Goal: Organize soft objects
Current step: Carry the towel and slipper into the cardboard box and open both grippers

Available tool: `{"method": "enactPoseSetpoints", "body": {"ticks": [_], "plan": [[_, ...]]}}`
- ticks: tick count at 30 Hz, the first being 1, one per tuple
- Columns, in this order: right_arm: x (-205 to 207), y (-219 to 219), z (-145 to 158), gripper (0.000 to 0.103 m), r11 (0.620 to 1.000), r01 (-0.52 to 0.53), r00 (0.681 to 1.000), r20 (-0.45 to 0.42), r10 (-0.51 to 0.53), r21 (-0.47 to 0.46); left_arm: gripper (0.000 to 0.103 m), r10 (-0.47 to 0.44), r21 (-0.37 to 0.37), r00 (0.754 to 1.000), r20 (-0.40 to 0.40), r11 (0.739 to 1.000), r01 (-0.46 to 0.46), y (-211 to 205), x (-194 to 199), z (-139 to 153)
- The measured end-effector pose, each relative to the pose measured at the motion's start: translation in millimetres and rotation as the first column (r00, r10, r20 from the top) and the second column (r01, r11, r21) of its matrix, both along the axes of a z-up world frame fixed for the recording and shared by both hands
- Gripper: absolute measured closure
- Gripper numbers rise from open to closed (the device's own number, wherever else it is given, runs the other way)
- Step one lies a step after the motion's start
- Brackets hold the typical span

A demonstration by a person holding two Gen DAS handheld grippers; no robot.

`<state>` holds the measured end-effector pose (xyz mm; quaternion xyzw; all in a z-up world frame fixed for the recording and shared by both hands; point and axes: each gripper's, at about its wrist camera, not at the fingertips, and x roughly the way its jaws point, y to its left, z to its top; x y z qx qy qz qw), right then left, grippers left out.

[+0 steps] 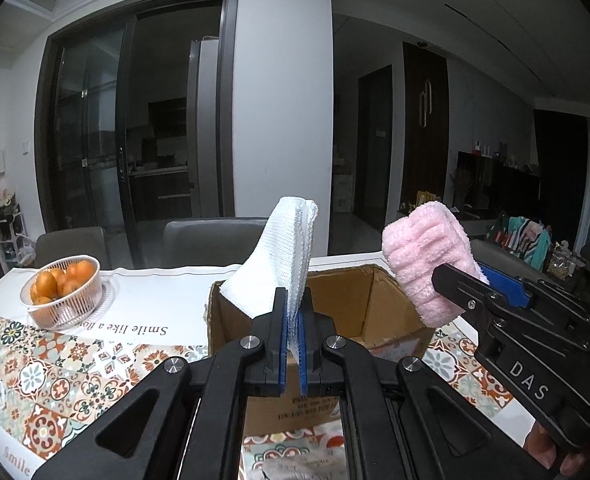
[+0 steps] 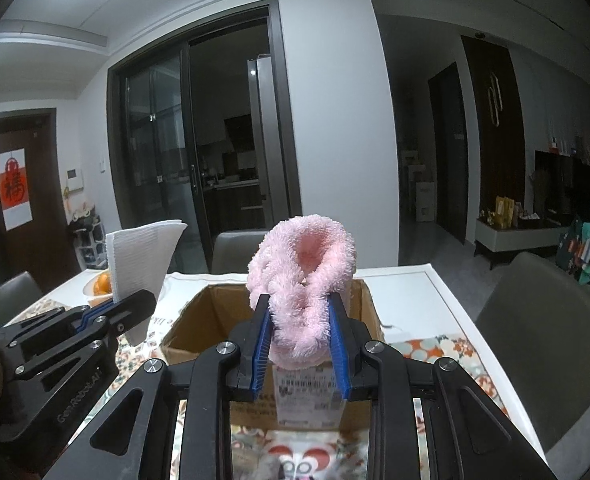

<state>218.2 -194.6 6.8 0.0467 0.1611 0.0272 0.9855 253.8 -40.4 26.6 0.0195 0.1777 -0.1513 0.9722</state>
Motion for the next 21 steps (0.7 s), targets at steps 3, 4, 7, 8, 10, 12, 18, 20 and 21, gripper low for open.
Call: {"method": "enactPoseSetpoints", "body": {"ticks": [3,4,7,8,10,12,18,20,21], "plan": [[11.3,-3.2,-0.1,0.075,1.000,-0.005,1.000,-0.001,0.005,0.001,0.097,-0.008,-0.005,1.000,-0.019,1.000,0.008,-1.0,14.2,-4.1],[15.0,-4.1,-1.9,0.075,1.000,-0.006,1.000,-0.002,0.006,0.000,0.097,-0.013,-0.009,1.000,-0.026,1.000,0.013,-2.0,16.8,-6.1],[27.1,-6.4,-4.1,0.075,1.000,-0.008,1.000,-0.007,0.008,-0.005,0.097,-0.021,-0.013,0.998,-0.053,1.000,0.020,-2.7,31.4,-12.2],[31.8,-6.6,-5.4,0.075,1.000,-0.009,1.000,-0.010,0.009,-0.008,0.097,-0.024,-0.012,0.998,-0.064,1.000,0.023,-3.5,36.9,-15.1],[40.0,-5.7,-9.8,0.075,1.000,-0.010,1.000,-0.024,0.009,-0.011,0.097,-0.025,-0.005,0.997,-0.079,1.000,0.024,-5.7,44.4,-20.0],[47.9,-5.2,-10.2,0.075,1.000,-0.014,0.999,-0.037,0.014,-0.006,0.097,-0.028,0.006,0.995,-0.099,1.000,0.029,-8.9,52.8,-26.8],[71.7,-7.2,-23.0,0.074,1.000,-0.027,0.994,-0.104,0.027,0.007,0.097,-0.045,0.007,0.985,-0.168,0.999,0.047,-11.3,76.9,-42.3],[80.0,-7.5,-26.7,0.074,1.000,-0.029,0.991,-0.130,0.029,0.002,0.096,-0.046,0.019,0.981,-0.187,0.999,0.051,-12.7,82.7,-46.6],[83.1,-7.8,-28.6,0.074,1.000,-0.031,0.990,-0.140,0.031,0.000,0.096,-0.049,0.024,0.980,-0.194,0.998,0.055,-13.4,84.8,-48.3]]}}
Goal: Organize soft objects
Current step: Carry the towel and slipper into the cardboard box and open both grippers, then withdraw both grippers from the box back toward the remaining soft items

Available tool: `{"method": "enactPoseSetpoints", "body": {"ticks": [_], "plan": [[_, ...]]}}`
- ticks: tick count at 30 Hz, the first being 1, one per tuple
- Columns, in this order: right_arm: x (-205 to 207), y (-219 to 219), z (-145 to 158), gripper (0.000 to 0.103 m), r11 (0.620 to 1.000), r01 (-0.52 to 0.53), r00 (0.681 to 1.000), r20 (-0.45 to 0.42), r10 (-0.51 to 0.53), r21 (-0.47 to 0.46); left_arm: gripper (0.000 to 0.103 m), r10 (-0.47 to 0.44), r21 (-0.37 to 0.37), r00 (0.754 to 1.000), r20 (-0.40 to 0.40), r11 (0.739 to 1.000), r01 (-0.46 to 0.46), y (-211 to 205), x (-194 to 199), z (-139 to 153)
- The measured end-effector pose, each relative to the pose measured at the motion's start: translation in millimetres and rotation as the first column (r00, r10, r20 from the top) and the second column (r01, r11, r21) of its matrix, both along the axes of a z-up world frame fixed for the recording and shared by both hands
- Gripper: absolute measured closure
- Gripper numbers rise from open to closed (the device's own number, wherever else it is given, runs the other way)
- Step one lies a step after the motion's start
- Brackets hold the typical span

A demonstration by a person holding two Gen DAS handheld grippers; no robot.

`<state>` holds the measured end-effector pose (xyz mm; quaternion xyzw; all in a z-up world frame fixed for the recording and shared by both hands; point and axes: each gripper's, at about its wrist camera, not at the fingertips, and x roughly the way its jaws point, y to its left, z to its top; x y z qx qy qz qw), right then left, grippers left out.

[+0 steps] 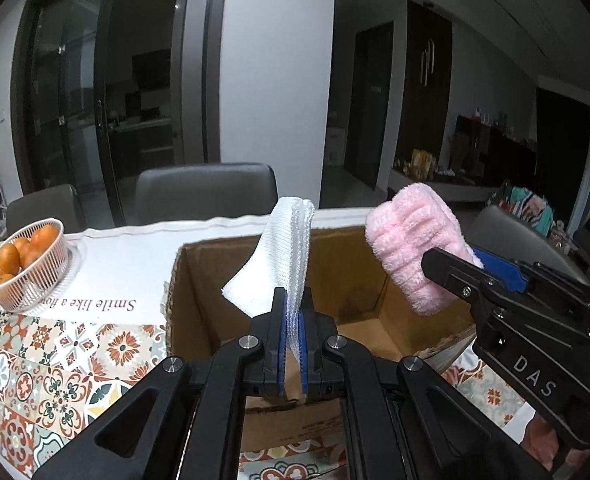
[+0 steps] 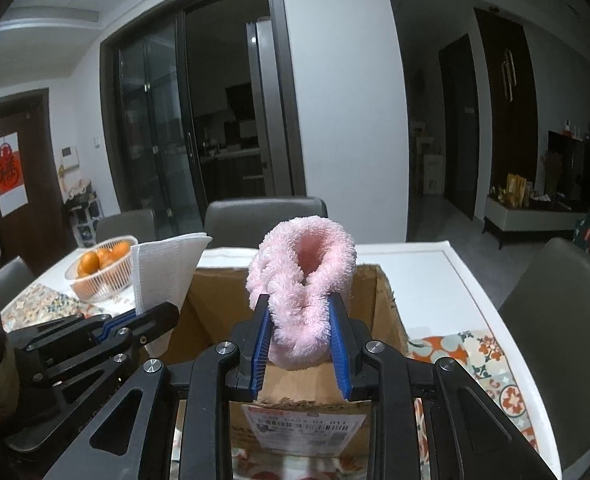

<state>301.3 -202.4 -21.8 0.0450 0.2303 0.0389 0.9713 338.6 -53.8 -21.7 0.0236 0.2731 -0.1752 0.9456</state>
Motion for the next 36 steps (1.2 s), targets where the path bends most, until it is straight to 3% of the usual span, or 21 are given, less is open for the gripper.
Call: {"method": "enactPoseSetpoints", "body": {"ticks": [2,4,5,6,7,8,10,19,36], "plan": [[6.2,-0.1,-3.5,0.074,1.000,-0.003,1.000,-0.018,0.003,-0.010,0.096,-0.010,0.011,1.000,-0.015,1.000,0.010,-2.5,3.4,-3.7],[11.6,-1.7,-6.8,0.073,1.000,-0.005,1.000,-0.031,0.005,-0.013,0.087,-0.009,0.022,1.000,-0.026,1.000,0.009,-3.6,6.0,-7.0],[12.9,-1.8,-8.1,0.071,1.000,-0.006,0.999,-0.039,0.005,-0.015,0.082,-0.010,0.025,0.999,-0.031,1.000,0.011,-4.6,8.0,-8.0],[14.2,-2.2,-9.2,0.067,1.000,-0.007,0.999,-0.044,0.006,-0.015,0.070,-0.010,0.028,0.999,-0.035,1.000,0.011,-5.6,9.0,-8.9],[15.1,-2.2,-9.5,0.056,1.000,-0.007,0.999,-0.047,0.006,-0.013,0.065,-0.006,0.032,0.999,-0.034,0.999,0.007,-6.3,8.5,-9.7],[14.7,-3.2,-9.7,0.049,1.000,-0.002,0.999,-0.044,0.001,-0.011,0.065,-0.001,0.040,1.000,-0.027,0.999,0.002,-6.8,6.9,-10.1],[14.6,-4.1,-8.7,0.048,1.000,0.012,0.999,-0.031,-0.013,-0.017,0.060,0.007,0.058,1.000,-0.020,0.998,-0.006,-7.7,6.1,-10.2],[-2.3,-10.2,3.7,0.046,0.998,0.061,0.998,-0.009,-0.061,-0.010,0.052,0.032,0.055,0.999,0.019,0.998,-0.033,3.7,-16.6,3.2],[-70.5,1.6,38.4,0.042,0.998,0.069,0.995,0.069,-0.069,-0.005,0.046,0.073,0.039,0.992,0.105,0.996,-0.077,21.7,-88.3,39.3]]}}
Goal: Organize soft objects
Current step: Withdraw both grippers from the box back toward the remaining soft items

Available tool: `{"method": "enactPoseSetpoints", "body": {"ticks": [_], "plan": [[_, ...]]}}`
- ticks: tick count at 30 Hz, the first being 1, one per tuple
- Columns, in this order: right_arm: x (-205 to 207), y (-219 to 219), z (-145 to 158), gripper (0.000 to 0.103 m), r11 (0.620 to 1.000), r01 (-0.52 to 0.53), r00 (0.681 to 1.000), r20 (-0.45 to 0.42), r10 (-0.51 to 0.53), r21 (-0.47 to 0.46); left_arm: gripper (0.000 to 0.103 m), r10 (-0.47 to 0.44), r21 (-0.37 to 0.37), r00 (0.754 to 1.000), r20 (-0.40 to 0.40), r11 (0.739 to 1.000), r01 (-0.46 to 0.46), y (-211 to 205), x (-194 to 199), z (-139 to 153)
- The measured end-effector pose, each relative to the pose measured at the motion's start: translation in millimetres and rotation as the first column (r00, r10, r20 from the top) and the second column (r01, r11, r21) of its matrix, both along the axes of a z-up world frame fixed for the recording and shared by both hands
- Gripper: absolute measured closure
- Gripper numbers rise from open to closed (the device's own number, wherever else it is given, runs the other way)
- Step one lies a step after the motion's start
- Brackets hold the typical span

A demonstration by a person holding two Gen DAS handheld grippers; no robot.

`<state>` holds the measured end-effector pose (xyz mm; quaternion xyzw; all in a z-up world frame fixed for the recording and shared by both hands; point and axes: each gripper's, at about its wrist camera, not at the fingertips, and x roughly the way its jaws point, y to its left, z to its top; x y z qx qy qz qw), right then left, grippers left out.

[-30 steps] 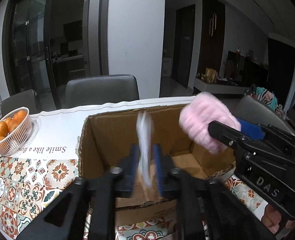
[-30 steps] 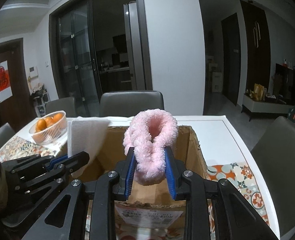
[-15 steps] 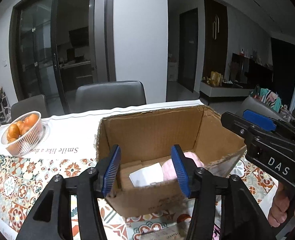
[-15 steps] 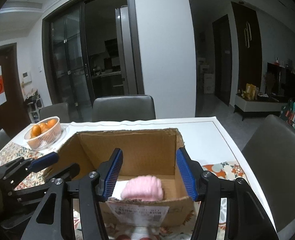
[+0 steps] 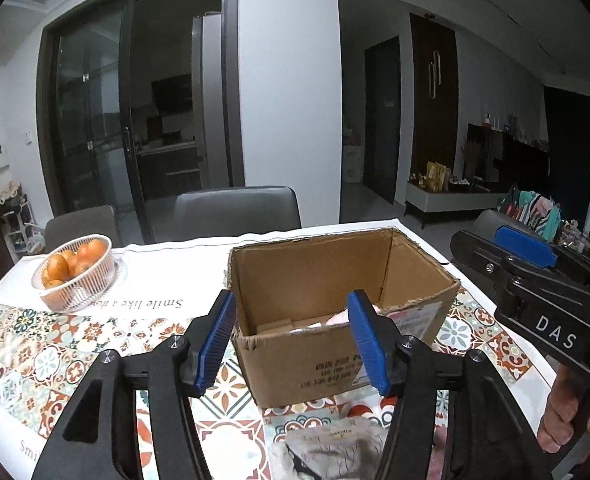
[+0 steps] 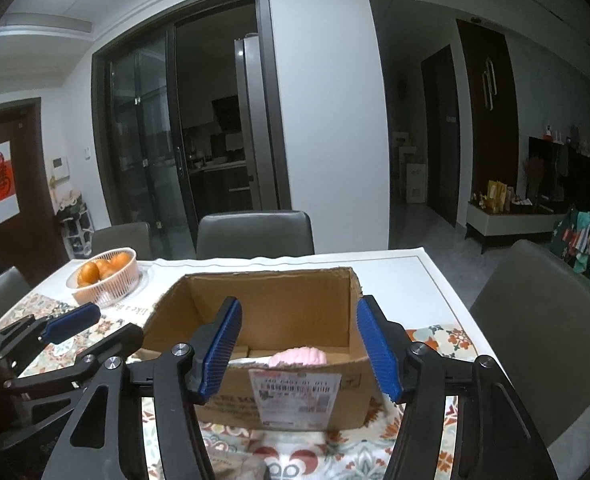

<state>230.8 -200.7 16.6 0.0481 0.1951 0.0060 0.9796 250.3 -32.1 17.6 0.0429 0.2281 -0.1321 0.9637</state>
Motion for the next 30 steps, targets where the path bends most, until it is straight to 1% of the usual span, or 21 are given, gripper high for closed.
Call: {"method": "enactPoseSetpoints", "body": {"ticks": [3,5,8,16,24,30], "plan": [[-11.8,1.1,2.1,0.041,1.000,0.002,1.000,0.009,-0.002,-0.008,0.045,0.001,-0.001,1.000,0.003,1.000,-0.001,1.6,-14.0,1.8],[-20.2,0.7,3.4,0.038,1.000,0.004,1.000,0.012,-0.004,-0.007,0.045,0.004,-0.003,1.000,0.005,1.000,-0.004,2.8,-22.7,1.9],[-31.8,0.0,4.3,0.037,1.000,0.012,1.000,0.018,-0.012,-0.009,0.044,0.010,-0.004,1.000,0.004,1.000,-0.010,5.9,-34.8,1.7],[-57.6,3.1,4.3,0.034,1.000,0.005,1.000,0.009,-0.005,-0.008,0.044,0.016,-0.023,0.999,-0.028,1.000,-0.017,13.3,-63.9,-5.7],[-82.2,11.3,-10.0,0.034,1.000,-0.011,1.000,-0.029,0.011,-0.015,0.044,0.017,-0.027,0.997,-0.074,0.999,-0.019,16.6,-88.1,-21.9],[-96.0,12.4,-24.1,0.034,1.000,-0.018,0.998,-0.069,0.017,-0.014,0.044,-0.003,-0.027,0.995,-0.102,1.000,0.000,15.9,-102.7,-35.6]]}}
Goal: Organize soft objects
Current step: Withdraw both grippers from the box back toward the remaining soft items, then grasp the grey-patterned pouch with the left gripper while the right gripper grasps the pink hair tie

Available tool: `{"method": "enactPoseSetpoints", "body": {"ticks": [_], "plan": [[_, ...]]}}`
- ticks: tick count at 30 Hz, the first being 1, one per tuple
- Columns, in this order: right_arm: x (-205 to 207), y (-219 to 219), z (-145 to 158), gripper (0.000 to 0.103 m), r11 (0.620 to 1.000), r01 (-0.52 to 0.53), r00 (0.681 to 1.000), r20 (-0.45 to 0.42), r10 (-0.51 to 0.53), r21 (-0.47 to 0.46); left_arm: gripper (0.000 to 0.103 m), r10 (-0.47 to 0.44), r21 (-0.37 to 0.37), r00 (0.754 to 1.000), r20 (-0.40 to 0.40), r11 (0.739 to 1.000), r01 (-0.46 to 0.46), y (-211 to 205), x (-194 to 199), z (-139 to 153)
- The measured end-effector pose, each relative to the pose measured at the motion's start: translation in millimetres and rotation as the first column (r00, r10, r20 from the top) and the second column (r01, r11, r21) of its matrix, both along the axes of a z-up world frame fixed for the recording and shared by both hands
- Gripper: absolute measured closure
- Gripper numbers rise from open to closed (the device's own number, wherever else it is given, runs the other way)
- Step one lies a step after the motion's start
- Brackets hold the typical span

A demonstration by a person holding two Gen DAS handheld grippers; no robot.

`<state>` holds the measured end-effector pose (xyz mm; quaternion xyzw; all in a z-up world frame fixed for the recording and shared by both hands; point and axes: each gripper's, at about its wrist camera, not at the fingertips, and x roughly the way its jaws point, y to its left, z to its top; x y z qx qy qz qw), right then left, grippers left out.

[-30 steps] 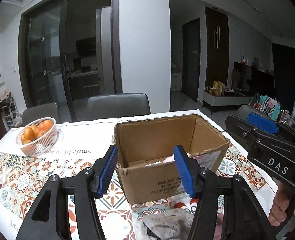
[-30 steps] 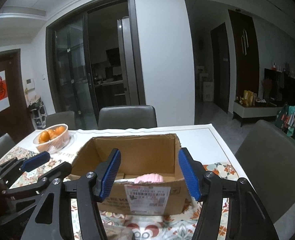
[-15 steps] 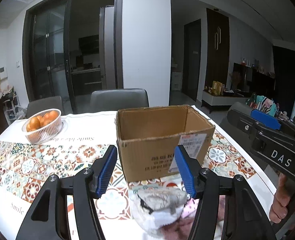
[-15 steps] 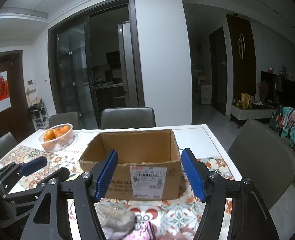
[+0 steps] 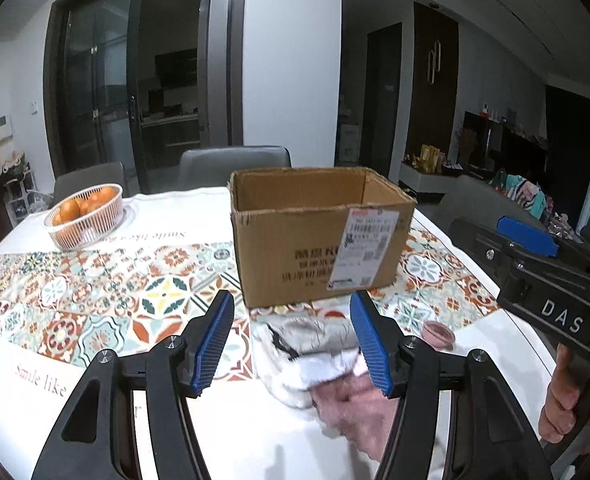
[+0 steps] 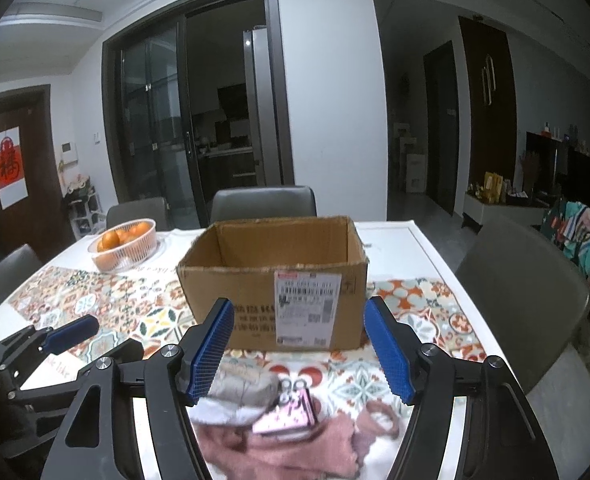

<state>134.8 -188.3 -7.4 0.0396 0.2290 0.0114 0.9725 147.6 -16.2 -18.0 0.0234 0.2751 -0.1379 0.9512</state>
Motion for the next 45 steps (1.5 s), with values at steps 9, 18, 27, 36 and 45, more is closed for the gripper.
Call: {"method": "enactPoseSetpoints", "body": {"ticks": [9,18,27,36,45], "plan": [[-18.7,-7.2,-21.7,0.034,1.000,0.019,0.998,-0.056,-0.019,0.006,0.044,-0.022,0.014,1.000,-0.009,1.000,0.023,-7.1,-20.5,-19.7],[-27.3,-18.8,-44.3,0.034,0.999,0.040,0.991,-0.129,-0.038,0.018,0.040,-0.032,0.024,0.999,-0.037,0.999,0.033,-20.0,-27.4,-36.5],[-18.2,-37.2,-64.5,0.027,0.995,0.092,0.981,-0.177,-0.084,0.041,0.033,-0.013,0.043,0.998,-0.054,0.999,0.016,-36.3,-9.2,-49.6],[0.7,-61.3,-91.6,0.025,0.990,0.119,0.966,-0.239,-0.097,0.080,0.027,0.058,0.081,0.997,-0.048,0.995,-0.054,-61.7,12.2,-60.4],[21.1,-82.8,-125.1,0.025,0.983,0.122,0.943,-0.324,-0.073,0.137,0.021,0.119,0.102,0.988,-0.102,0.989,-0.109,-82.3,37.6,-80.6]]}}
